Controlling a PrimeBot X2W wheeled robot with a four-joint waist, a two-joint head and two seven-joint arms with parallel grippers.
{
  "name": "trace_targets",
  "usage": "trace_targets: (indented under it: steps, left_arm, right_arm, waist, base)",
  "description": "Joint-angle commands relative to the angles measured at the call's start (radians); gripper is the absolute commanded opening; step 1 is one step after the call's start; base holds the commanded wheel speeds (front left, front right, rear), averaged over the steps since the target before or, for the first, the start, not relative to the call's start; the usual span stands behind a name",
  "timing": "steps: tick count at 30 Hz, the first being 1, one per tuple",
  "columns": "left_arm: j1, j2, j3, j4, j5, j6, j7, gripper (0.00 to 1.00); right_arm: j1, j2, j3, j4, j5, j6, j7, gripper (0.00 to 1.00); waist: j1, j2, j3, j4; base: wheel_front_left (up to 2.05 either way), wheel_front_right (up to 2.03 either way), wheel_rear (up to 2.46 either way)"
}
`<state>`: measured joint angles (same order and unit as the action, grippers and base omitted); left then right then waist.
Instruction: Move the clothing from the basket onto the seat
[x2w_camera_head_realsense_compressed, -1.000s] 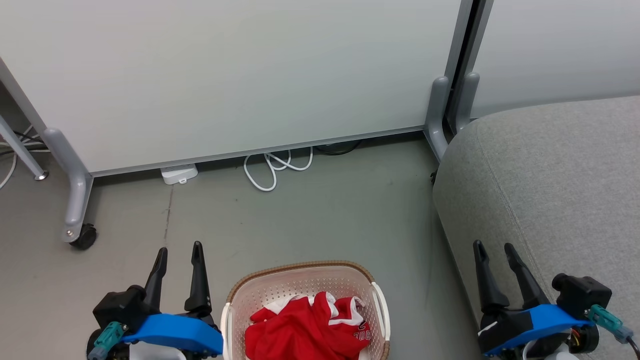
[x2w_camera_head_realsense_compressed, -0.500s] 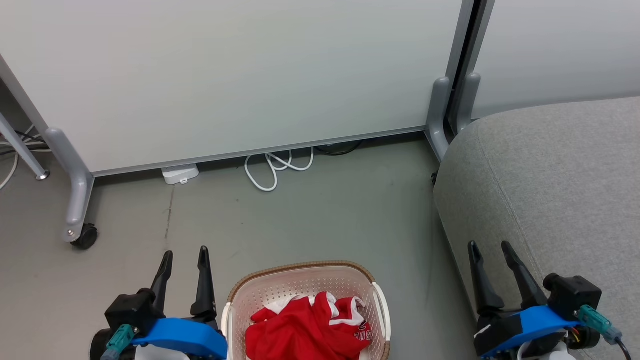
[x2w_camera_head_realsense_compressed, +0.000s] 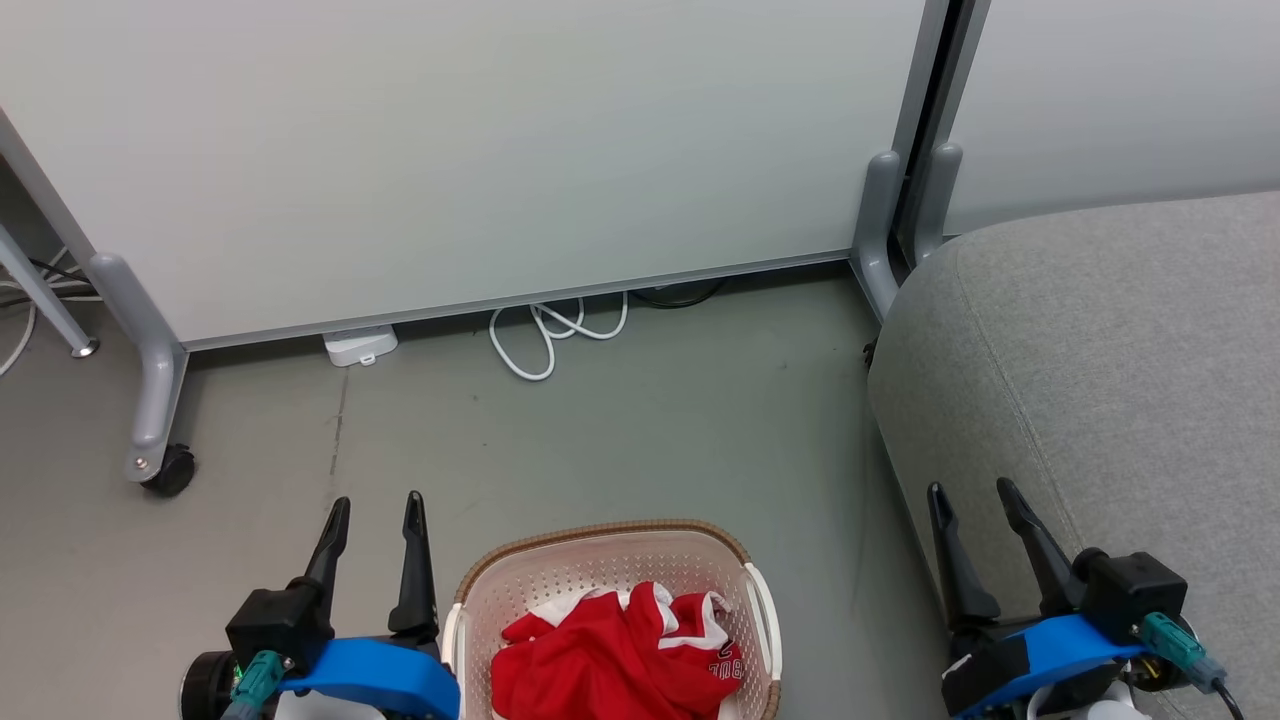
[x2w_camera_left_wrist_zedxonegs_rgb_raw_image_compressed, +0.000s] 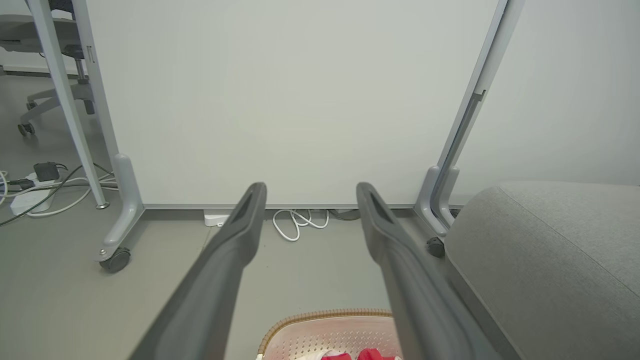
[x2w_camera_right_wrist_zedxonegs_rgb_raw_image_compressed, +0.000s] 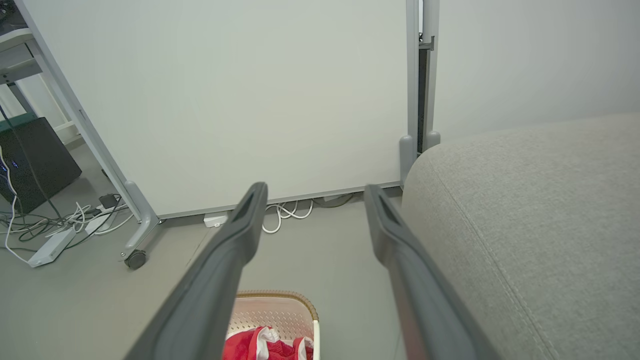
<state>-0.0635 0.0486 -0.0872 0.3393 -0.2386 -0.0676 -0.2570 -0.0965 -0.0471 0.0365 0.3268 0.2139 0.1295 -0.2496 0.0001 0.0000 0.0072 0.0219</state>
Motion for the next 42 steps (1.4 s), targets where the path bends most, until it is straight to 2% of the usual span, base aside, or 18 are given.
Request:
trace_targets:
  steps: [1,29,35,42]
  left_arm:
    - [-0.011,0.003,-0.005,0.000,0.012,0.004,-0.005,1.00]
    - [-0.017,0.003,-0.003,0.009,0.015,0.004,-0.010,1.00]
    - [-0.034,0.003,0.005,0.032,0.018,-0.004,-0.009,1.00]
    - [-0.068,0.004,0.024,0.100,0.021,-0.018,-0.009,1.00]
  right_arm:
    - [-0.011,-0.006,0.003,0.001,-0.015,0.002,-0.009,1.00]
    - [-0.023,-0.006,0.010,-0.008,-0.026,0.002,-0.011,1.00]
    - [-0.048,-0.005,0.031,-0.019,-0.020,0.002,-0.009,1.00]
    - [-0.084,-0.005,0.065,-0.034,-0.010,0.001,-0.009,1.00]
  waist:
    - [-0.0001,0.0000,0.000,0.000]
    - [-0.0001,0.0000,0.034,-0.012]
    - [-0.0001,0.0000,0.087,-0.040]
    - [-0.0001,0.0000,0.180,-0.102]
  base:
    - [0.00,0.00,0.00]
    - [0.00,0.00,0.00]
    - [0.00,0.00,0.00]
    - [0.00,0.00,0.00]
